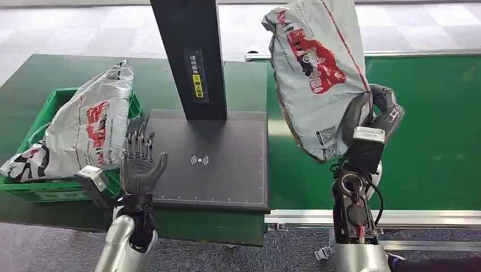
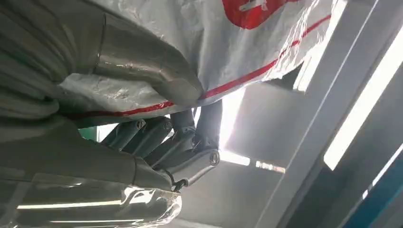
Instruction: Moved the parcel from conveyor to table for the left to box.
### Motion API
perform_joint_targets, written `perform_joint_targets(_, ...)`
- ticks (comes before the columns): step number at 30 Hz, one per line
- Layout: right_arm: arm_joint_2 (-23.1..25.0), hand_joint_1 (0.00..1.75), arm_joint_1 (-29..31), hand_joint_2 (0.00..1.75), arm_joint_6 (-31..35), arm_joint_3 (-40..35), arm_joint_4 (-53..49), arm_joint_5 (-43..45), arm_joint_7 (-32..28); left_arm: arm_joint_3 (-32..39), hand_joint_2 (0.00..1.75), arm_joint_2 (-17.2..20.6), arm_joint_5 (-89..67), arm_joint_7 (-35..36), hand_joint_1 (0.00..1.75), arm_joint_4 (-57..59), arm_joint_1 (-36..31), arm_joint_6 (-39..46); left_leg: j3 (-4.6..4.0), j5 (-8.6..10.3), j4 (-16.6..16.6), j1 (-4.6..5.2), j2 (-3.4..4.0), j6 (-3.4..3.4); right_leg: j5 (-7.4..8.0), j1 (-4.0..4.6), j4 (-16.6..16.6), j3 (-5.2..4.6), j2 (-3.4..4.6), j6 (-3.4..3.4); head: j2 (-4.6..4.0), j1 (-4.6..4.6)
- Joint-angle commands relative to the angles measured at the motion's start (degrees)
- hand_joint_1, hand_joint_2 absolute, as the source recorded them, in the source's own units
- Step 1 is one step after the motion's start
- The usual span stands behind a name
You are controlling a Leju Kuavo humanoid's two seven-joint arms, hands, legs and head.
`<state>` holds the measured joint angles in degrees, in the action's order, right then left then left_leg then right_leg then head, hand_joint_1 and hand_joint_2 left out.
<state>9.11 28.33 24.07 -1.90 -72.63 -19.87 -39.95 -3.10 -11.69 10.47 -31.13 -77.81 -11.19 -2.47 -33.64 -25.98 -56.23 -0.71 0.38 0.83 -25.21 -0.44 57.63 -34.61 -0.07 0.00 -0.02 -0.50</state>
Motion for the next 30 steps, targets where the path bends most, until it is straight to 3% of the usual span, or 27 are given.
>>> perform_joint_targets(1, -2.41, 1.75, 2.27, 1.75, -9.60, -10.43, 6.73, -6.49, 2.14, 1.18, 1.75, 0.51, 0.79, 0.02, 0.00, 2.67, -1.88, 0.30, 0.16, -0.04, 0.06, 0.00, 0.06, -0.03, -0.02, 0.01, -0.07, 0.14, 0.08, -0.01, 0.00, 0.00)
perform_joint_targets(6, -3.40, 1.75, 3.87, 1.75, -15.76, -15.91, 14.01, -17.79, 7.67, 2.20, 1.75, 0.05, 0.62, -0.12, 0.00, 0.63, -0.77, 0.30, 0.25, -0.04, 0.12, -0.02, 0.09, -0.06, 0.02, 0.03, -0.16, 0.23, 0.16, 0.01, 0.00, 0.00)
perform_joint_targets(7, -4.92, 1.75, 5.19, 1.75, -23.99, -19.30, 17.43, -21.74, 14.08, 2.37, 1.75, -0.02, 0.39, -0.17, 0.00, -0.14, -0.25, 0.26, 0.14, -0.04, 0.05, -0.02, 0.10, -0.04, 0.01, 0.03, -0.08, 0.13, 0.13, 0.01, 0.00, 0.00)
perform_joint_targets(12, -3.92, 1.75, 7.64, 1.75, -27.19, -20.73, 28.59, -24.87, 16.20, 2.89, 1.75, -0.18, 0.15, 0.50, 0.00, -2.66, 1.57, 0.16, 0.18, -0.04, 0.08, -0.03, 0.13, -0.03, 0.02, 0.03, -0.12, 0.18, 0.16, 0.01, 0.00, 0.00)
perform_joint_targets(21, -3.96, 1.75, 10.46, 1.75, -32.59, -22.49, 35.45, -26.87, 23.95, 2.88, 1.75, -0.17, -0.18, 2.62, 0.00, -2.32, 0.86, 0.86, 0.07, -0.02, 0.04, 0.01, -0.08, -0.03, -0.02, 0.00, -0.04, 0.10, -0.06, 0.01, 0.00, -0.02)
perform_joint_targets(26, -3.94, 1.75, 9.33, 1.75, -29.92, -21.22, 32.89, -25.88, 22.47, 2.60, 1.75, -0.52, -0.17, 2.83, 0.00, -3.47, 2.10, 0.97, 0.03, -0.02, 0.03, 0.01, -0.08, -0.03, -0.03, -0.01, -0.03, 0.06, -0.06, 0.01, 0.00, -0.02)
perform_joint_targets(30, -3.66, 1.75, 7.70, 1.75, -34.02, -20.11, 31.51, -20.03, 13.38, 1.15, 1.75, -0.56, -0.08, 2.69, 0.00, -1.65, 1.47, 1.01, 0.13, -0.03, 0.09, 0.01, -0.16, -0.05, -0.06, 0.00, -0.10, 0.19, -0.14, 0.02, 0.00, 0.00)
